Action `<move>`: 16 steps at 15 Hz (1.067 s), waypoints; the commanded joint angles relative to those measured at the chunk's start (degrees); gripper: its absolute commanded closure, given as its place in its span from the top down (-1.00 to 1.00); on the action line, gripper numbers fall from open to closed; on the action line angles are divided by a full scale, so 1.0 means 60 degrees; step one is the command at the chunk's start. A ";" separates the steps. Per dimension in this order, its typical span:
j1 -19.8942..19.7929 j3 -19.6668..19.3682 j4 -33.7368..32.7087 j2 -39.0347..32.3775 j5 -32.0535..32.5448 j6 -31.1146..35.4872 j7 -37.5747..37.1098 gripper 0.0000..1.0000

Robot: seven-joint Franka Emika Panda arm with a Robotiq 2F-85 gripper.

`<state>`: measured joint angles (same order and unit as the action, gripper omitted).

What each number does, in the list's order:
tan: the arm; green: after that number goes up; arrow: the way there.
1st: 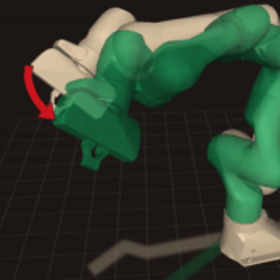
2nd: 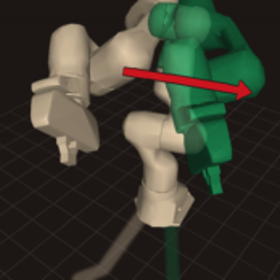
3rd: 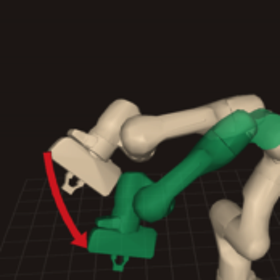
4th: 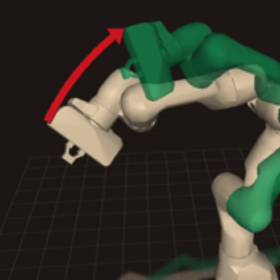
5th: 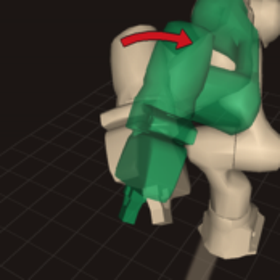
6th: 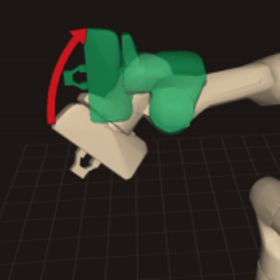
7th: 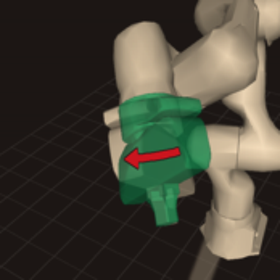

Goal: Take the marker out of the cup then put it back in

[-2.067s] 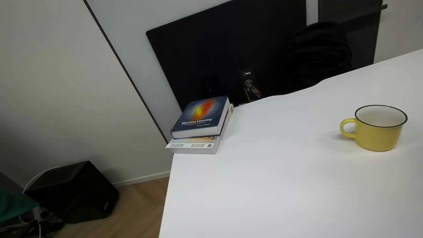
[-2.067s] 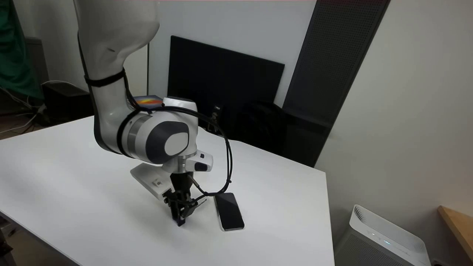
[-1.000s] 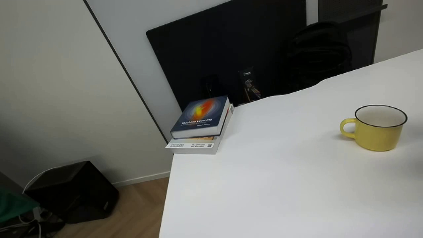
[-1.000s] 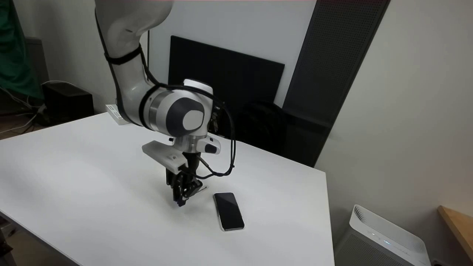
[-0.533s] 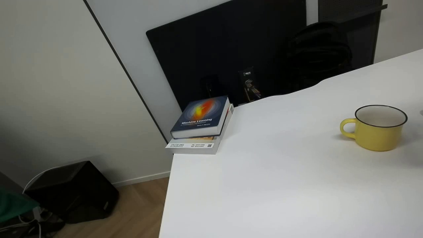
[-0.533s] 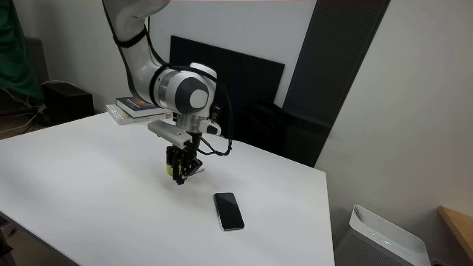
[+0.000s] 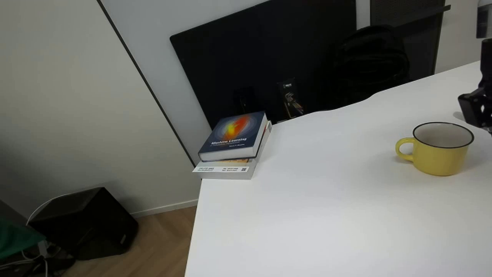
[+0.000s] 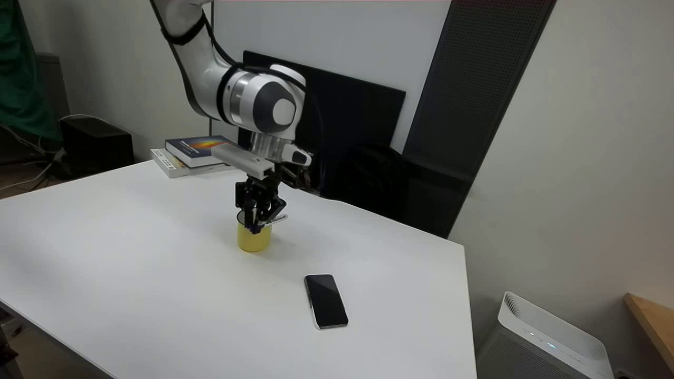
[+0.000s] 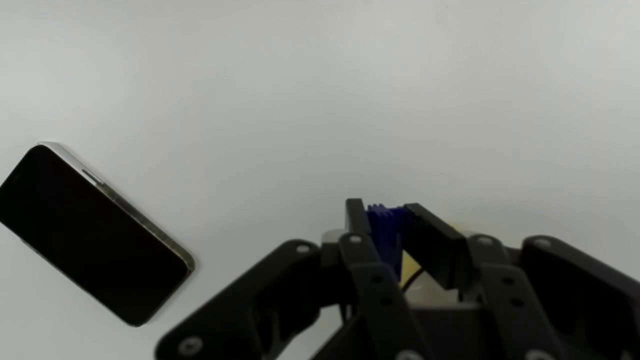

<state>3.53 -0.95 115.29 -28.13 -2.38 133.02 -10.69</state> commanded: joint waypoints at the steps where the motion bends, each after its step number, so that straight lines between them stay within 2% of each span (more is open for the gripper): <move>1: 0.0022 0.0121 -0.0640 0.0097 -0.0082 -0.0976 -0.0050 -0.87; 10: -0.0102 0.0244 -0.1550 0.0034 -0.0611 -0.3428 -0.0043 -0.87; 16: -0.0175 0.0414 -0.1890 -0.0292 -0.1344 -0.4119 0.0233 -0.87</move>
<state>3.52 0.44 107.02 -28.08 -8.11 111.17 -10.21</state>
